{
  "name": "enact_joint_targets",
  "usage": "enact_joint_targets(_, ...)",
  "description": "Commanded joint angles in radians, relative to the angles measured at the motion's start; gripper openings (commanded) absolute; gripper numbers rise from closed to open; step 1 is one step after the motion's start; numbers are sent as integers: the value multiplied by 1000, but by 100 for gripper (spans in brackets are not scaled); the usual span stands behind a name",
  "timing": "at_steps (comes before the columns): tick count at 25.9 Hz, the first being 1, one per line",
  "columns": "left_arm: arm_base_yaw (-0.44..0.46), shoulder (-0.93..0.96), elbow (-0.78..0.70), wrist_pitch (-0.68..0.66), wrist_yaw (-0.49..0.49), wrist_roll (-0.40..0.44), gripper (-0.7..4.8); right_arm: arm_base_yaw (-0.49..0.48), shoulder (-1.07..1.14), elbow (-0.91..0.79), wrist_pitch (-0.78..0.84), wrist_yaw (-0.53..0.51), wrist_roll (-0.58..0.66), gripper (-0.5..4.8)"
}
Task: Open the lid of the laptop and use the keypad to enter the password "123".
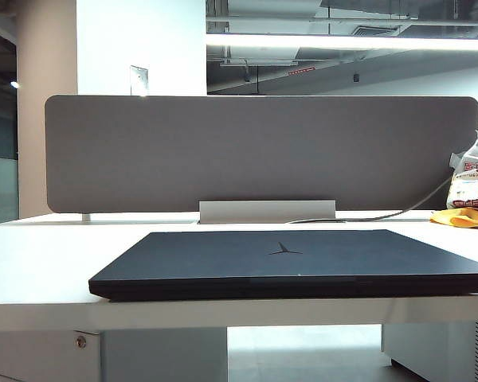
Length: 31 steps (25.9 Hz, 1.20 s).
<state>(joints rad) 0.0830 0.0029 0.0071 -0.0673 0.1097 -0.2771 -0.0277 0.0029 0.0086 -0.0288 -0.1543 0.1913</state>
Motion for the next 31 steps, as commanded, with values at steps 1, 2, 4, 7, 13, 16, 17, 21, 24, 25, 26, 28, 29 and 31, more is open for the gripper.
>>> enact_joint_targets(1,2,0,0,12,132,-143,-4,1,0,-3,24,-154,73,-5)
enact_joint_targets(2,2,0,2,13,170,-159,-5,1,0,-3,32,-152,75,-5)
enact_joint_targets(4,2,0,5,13,278,-158,-4,1,0,-3,53,-159,75,-5)
enact_joint_targets(7,-2,0,21,-38,348,-140,-4,2,0,-1,86,-160,93,-6)
enact_joint_targets(13,-45,1,142,-137,323,-96,-4,3,0,53,15,-151,104,-6)
enact_joint_targets(16,-76,1,192,-159,304,-97,-4,3,0,145,-92,-91,103,-6)
enact_joint_targets(17,-94,2,208,-185,294,-97,-5,3,0,193,-122,-48,104,-6)
enact_joint_targets(21,-168,6,211,-269,294,-105,-4,3,29,338,-185,-1,103,-6)
enact_joint_targets(24,-235,6,211,-292,275,-129,-4,3,121,449,-269,-5,103,-6)
enact_joint_targets(25,-270,6,211,-291,257,-132,-4,4,188,510,-308,-5,103,-6)
enact_joint_targets(26,-287,6,211,-291,249,-133,-4,4,217,537,-321,-6,103,-6)
enact_joint_targets(28,-346,6,213,-293,229,-154,-4,4,315,619,-343,-32,95,-6)
enact_joint_targets(29,-385,6,227,-299,211,-158,-5,4,369,660,-342,-54,95,-6)
enact_joint_targets(31,-423,10,267,-318,177,-157,-4,4,433,707,-348,-79,96,-6)
